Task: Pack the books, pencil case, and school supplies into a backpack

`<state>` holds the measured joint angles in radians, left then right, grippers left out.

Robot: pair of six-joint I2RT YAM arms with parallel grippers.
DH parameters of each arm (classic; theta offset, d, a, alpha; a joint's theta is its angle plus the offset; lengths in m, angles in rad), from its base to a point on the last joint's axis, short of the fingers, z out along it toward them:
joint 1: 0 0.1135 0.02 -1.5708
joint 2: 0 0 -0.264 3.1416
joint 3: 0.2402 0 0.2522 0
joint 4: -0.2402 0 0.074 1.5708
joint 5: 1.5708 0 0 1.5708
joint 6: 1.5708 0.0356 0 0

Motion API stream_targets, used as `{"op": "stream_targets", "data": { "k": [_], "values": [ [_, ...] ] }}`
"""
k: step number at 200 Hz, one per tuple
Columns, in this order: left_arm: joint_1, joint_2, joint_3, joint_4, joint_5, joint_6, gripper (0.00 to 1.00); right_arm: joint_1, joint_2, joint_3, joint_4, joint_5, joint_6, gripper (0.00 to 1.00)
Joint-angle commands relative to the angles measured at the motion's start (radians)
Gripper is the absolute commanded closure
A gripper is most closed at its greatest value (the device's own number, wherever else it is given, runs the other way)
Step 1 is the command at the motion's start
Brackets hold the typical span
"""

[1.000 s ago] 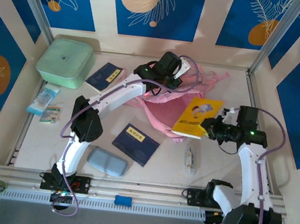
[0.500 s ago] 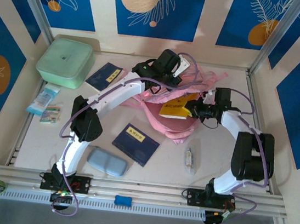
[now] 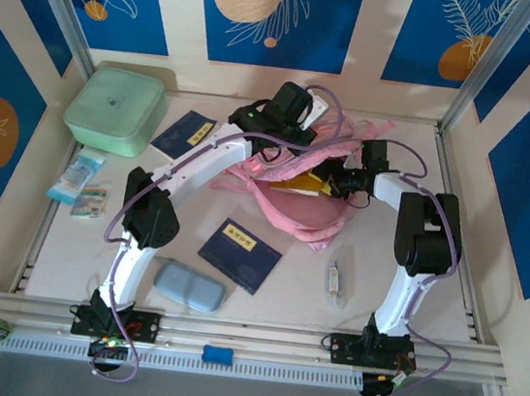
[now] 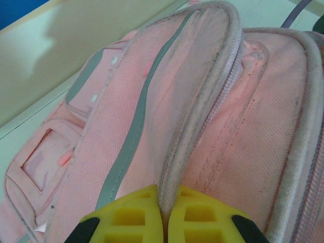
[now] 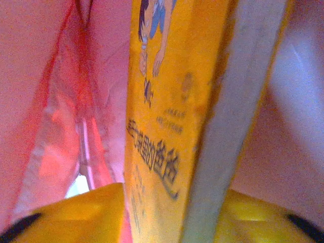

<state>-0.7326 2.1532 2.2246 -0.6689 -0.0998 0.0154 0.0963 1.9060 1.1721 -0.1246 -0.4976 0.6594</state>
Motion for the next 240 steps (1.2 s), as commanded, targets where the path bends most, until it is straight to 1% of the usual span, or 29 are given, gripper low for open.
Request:
{"op": "stream_targets", "data": {
  "k": [1,14,22,35,48,58,75,92,107,127,138,149,181,192,211,221,240],
  "values": [
    [0.014,-0.091,0.028,0.098,0.032,-0.026,1.00,-0.005,-0.125,-0.061,-0.084,0.081,-0.049,0.39],
    [0.016,-0.095,0.018,0.099,0.037,-0.026,1.00,-0.008,-0.188,-0.109,-0.141,0.146,-0.039,0.38],
    [0.017,-0.099,0.008,0.105,0.044,-0.024,1.00,-0.003,-0.220,-0.138,-0.162,0.185,-0.018,0.39],
    [0.016,-0.099,-0.001,0.111,0.051,-0.022,1.00,0.046,-0.258,-0.185,-0.141,0.186,-0.007,0.44],
    [0.018,-0.098,-0.001,0.109,0.066,-0.022,1.00,0.107,-0.260,-0.192,-0.144,0.223,0.027,0.55],
    [0.016,-0.099,-0.002,0.111,0.067,-0.025,1.00,0.131,-0.242,-0.199,-0.103,0.213,0.066,0.67],
    [0.017,-0.100,-0.002,0.114,0.070,-0.028,1.00,0.171,-0.209,-0.202,-0.048,0.267,0.127,0.84],
    [0.017,-0.101,-0.002,0.112,0.071,-0.025,1.00,0.186,-0.173,-0.194,0.021,0.313,0.143,0.93],
    [0.018,-0.101,-0.003,0.111,0.073,-0.023,1.00,0.173,-0.134,-0.180,0.081,0.340,0.162,1.00],
    [0.018,-0.100,-0.001,0.108,0.083,-0.008,1.00,0.155,-0.101,-0.138,0.094,0.415,0.151,1.00],
    [0.019,-0.101,-0.003,0.103,0.067,-0.004,1.00,0.138,-0.091,-0.124,0.101,0.456,0.142,1.00],
    [0.022,-0.105,-0.003,0.100,0.061,-0.006,1.00,0.118,-0.075,-0.116,0.124,0.470,0.137,1.00],
    [0.030,-0.116,-0.030,0.111,0.076,-0.015,1.00,0.080,-0.046,-0.057,0.127,0.448,0.081,1.00],
    [0.034,-0.125,-0.052,0.128,0.080,-0.023,1.00,0.084,-0.058,-0.066,0.128,0.451,0.070,1.00],
    [0.036,-0.124,-0.059,0.143,0.082,-0.029,1.00,0.095,-0.078,-0.096,0.124,0.410,0.049,1.00],
    [0.038,-0.124,-0.060,0.144,0.075,-0.032,1.00,0.101,-0.105,-0.121,0.108,0.414,0.042,1.00],
    [0.042,-0.118,-0.061,0.136,0.071,-0.043,1.00,0.094,-0.187,-0.165,0.066,0.391,0.013,0.93]
  ]
}}
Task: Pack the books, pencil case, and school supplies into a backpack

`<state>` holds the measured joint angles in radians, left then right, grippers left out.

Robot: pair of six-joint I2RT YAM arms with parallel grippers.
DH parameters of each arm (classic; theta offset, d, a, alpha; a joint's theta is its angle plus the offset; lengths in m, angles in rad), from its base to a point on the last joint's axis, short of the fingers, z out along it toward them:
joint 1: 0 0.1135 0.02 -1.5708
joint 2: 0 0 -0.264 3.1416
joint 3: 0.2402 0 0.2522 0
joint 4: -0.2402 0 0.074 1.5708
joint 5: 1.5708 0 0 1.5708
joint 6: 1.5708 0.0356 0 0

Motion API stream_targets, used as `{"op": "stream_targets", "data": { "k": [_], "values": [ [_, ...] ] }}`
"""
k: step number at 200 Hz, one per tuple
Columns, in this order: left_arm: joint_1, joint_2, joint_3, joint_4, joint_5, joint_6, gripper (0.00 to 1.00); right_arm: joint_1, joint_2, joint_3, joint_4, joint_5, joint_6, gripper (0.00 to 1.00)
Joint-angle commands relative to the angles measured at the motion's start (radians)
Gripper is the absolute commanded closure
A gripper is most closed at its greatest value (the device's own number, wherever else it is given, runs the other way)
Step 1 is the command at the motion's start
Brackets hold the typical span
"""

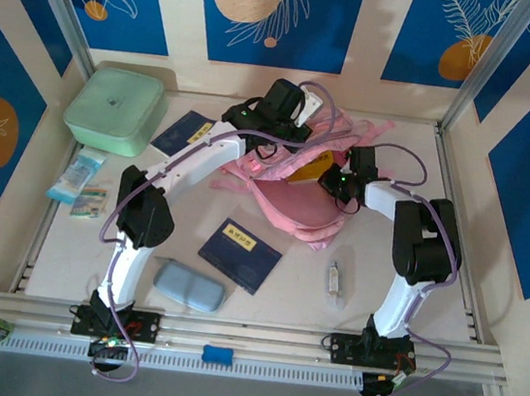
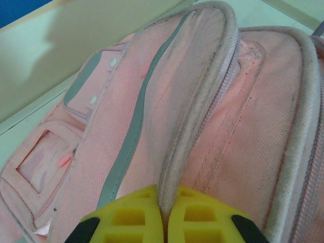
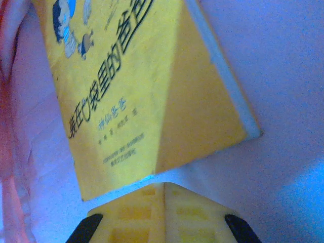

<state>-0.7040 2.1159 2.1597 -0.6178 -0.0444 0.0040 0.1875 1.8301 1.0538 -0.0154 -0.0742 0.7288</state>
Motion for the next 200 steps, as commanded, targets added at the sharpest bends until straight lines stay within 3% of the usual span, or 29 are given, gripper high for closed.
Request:
{"op": "stream_targets", "data": {
  "k": [1,20,49,74,99,116,156,180,200],
  "values": [
    [0.014,-0.081,0.003,0.083,0.016,-0.032,1.00,0.003,-0.115,-0.048,-0.049,-0.034,-0.057,0.93],
    [0.013,-0.087,-0.019,0.069,0.034,-0.047,1.00,0.004,-0.215,-0.060,-0.185,-0.030,-0.075,0.90],
    [0.014,-0.118,-0.139,0.101,0.047,-0.128,1.00,0.009,-0.384,-0.082,-0.380,-0.032,-0.099,0.78],
    [0.012,-0.148,-0.198,0.075,0.116,-0.196,0.70,0.018,-0.503,-0.077,-0.550,-0.023,-0.130,0.68],
    [0.017,-0.302,-0.395,0.144,0.203,-0.299,0.58,0.032,-0.580,-0.065,-0.701,-0.020,-0.144,0.58],
    [0.016,-0.455,-0.610,0.226,0.175,-0.384,0.52,0.073,-0.614,-0.074,-0.765,-0.022,-0.149,0.52],
    [0.059,-0.707,-1.005,0.225,0.104,-0.509,0.46,0.239,-0.605,-0.170,-0.736,-0.076,-0.046,0.44],
    [0.099,-0.776,-1.160,0.192,0.079,-0.571,0.46,0.377,-0.559,-0.230,-0.591,-0.068,0.055,0.41],
    [0.110,-0.834,-1.254,0.188,0.058,-0.671,0.43,0.414,-0.471,-0.230,-0.525,-0.099,0.093,0.41]
  ]
}}
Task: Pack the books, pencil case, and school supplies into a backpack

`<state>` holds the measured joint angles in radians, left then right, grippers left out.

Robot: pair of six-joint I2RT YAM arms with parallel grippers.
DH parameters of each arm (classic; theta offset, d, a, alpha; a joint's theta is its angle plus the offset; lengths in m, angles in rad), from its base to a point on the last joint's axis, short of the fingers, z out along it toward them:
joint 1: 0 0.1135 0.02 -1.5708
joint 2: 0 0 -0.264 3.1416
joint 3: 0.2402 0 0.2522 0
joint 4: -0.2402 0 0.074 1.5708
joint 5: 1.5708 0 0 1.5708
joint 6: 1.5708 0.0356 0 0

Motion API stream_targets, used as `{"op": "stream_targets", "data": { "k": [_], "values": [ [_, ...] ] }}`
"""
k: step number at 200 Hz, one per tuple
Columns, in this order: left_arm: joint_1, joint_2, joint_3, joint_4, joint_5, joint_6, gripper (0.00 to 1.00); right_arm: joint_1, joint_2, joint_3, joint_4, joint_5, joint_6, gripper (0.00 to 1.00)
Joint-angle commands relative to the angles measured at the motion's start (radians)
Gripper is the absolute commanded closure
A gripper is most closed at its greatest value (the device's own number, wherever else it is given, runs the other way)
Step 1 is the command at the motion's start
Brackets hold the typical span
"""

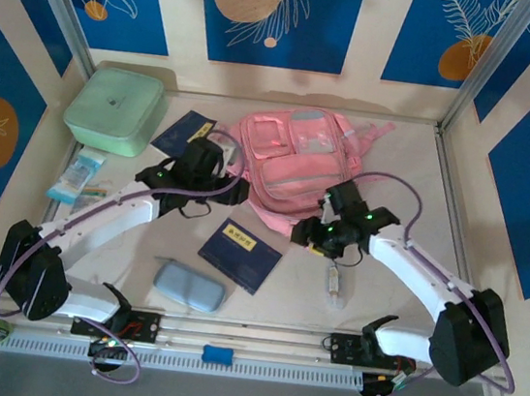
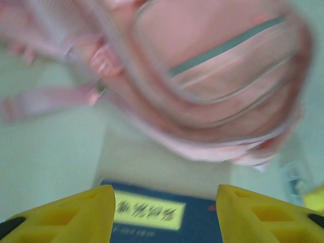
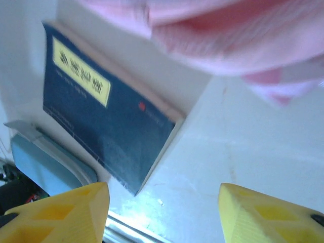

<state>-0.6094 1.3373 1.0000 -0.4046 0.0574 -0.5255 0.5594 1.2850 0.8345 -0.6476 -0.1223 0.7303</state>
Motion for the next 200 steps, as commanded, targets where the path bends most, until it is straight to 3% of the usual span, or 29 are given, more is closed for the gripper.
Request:
{"op": "stream_targets", "data": {
  "k": [1,18,42,96,122,200],
  "values": [
    [0.015,-0.059,-0.101,-0.023,-0.043,-0.148,0.43,0.045,0.077,-0.010,0.110,-0.050,0.090,0.41],
    [0.014,-0.098,-0.189,0.005,-0.021,-0.267,0.41,0.098,0.119,0.010,0.097,0.023,0.087,0.40],
    [-0.009,-0.155,-0.297,0.051,-0.054,-0.439,0.38,0.112,0.169,0.021,0.105,0.035,0.084,0.39],
    [-0.144,-0.158,-0.379,0.076,-0.174,-0.754,0.34,0.116,0.238,0.079,0.122,0.056,0.047,0.37],
    [-0.177,-0.153,-0.395,0.038,-0.235,-0.838,0.32,0.114,0.274,0.110,0.127,0.064,0.022,0.35],
    [-0.194,-0.016,-0.412,0.135,-0.187,-0.929,0.27,0.108,0.348,0.138,0.151,0.046,-0.005,0.35]
  ]
}}
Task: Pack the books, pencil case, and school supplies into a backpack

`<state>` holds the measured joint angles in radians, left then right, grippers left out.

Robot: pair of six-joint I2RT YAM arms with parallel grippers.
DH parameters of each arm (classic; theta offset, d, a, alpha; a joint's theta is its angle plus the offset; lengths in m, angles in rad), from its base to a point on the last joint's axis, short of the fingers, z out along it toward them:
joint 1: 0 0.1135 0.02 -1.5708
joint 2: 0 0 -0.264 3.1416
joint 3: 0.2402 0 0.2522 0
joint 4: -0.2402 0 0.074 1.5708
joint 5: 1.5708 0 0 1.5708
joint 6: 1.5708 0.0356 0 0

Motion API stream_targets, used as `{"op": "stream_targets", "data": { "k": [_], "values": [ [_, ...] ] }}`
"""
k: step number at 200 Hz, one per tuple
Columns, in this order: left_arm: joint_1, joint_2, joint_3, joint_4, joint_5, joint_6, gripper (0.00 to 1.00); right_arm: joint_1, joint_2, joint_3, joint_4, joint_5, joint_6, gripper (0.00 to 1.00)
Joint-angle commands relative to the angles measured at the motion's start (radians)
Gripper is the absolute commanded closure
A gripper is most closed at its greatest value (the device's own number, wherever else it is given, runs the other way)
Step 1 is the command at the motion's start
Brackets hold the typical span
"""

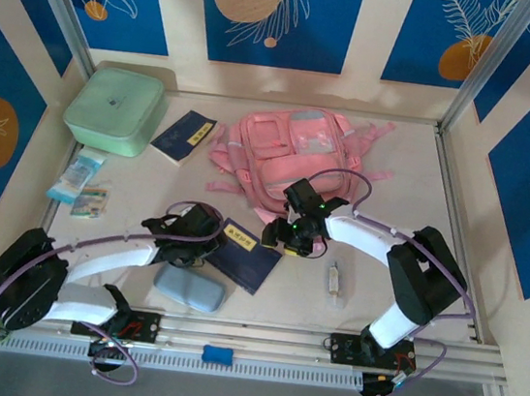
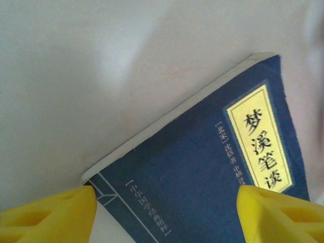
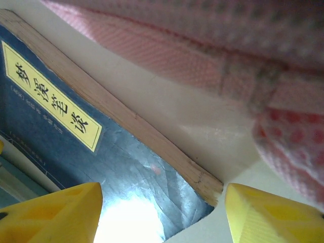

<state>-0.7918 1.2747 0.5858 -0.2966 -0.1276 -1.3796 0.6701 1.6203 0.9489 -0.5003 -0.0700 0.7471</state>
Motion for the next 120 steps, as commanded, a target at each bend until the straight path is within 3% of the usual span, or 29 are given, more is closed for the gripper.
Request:
{"op": "stream_targets", "data": {
  "k": [1,72,120],
  "values": [
    [-0.012,0.050,0.003,0.029,-0.001,-0.076,0.27,-0.003,0.013,0.024,0.003,-0.007,-0.022,0.35],
    [-0.009,0.240,0.128,0.224,0.041,0.015,0.27,-0.014,0.020,-0.014,-0.008,-0.025,-0.022,0.34],
    [0.088,0.293,0.228,0.231,0.054,0.179,0.28,0.041,0.020,-0.032,0.049,-0.087,0.058,0.34]
  ]
}}
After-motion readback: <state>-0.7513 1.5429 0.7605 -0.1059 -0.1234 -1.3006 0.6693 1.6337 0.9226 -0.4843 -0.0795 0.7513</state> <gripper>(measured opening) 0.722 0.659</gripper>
